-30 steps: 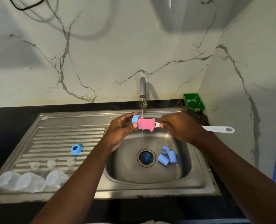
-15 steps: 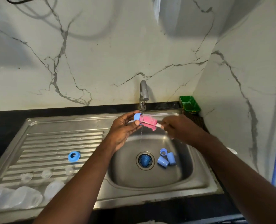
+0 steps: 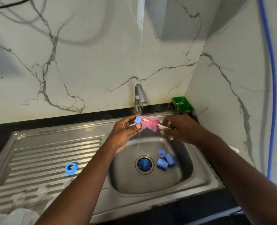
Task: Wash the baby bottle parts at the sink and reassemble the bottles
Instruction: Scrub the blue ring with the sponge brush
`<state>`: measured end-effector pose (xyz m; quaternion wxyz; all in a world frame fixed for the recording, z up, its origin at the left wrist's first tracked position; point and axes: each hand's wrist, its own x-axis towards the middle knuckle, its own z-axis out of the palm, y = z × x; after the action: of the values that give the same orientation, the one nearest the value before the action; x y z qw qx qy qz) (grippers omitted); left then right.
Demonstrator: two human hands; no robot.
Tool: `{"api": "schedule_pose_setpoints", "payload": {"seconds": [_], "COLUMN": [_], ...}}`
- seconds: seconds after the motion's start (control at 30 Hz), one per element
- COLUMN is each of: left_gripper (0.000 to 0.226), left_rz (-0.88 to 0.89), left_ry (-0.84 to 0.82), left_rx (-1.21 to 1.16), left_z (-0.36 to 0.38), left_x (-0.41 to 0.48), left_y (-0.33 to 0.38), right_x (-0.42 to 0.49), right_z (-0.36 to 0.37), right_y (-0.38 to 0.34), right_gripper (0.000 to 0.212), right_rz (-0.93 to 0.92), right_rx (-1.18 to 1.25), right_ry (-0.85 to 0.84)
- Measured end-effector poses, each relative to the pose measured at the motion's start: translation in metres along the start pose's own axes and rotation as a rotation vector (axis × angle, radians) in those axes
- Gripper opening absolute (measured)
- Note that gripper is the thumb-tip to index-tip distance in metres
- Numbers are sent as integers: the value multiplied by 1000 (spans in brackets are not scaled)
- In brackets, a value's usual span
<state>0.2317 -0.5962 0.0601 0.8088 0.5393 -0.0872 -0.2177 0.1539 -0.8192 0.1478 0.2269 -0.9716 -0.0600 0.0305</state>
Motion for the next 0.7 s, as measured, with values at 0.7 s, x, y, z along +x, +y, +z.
{"api": "schedule_pose_setpoints", "payload": {"seconds": [0.7], "left_gripper": [50], "left_rz": [123], "left_ry": [163], "left_rx": [232], "left_z": [-17], "left_x": [17], "left_y": [15], "right_x": [-10], "right_z": [-11], "right_y": [19], "right_gripper": [17], "right_rz": [88], "right_rx": [42], "right_ry": [132]}}
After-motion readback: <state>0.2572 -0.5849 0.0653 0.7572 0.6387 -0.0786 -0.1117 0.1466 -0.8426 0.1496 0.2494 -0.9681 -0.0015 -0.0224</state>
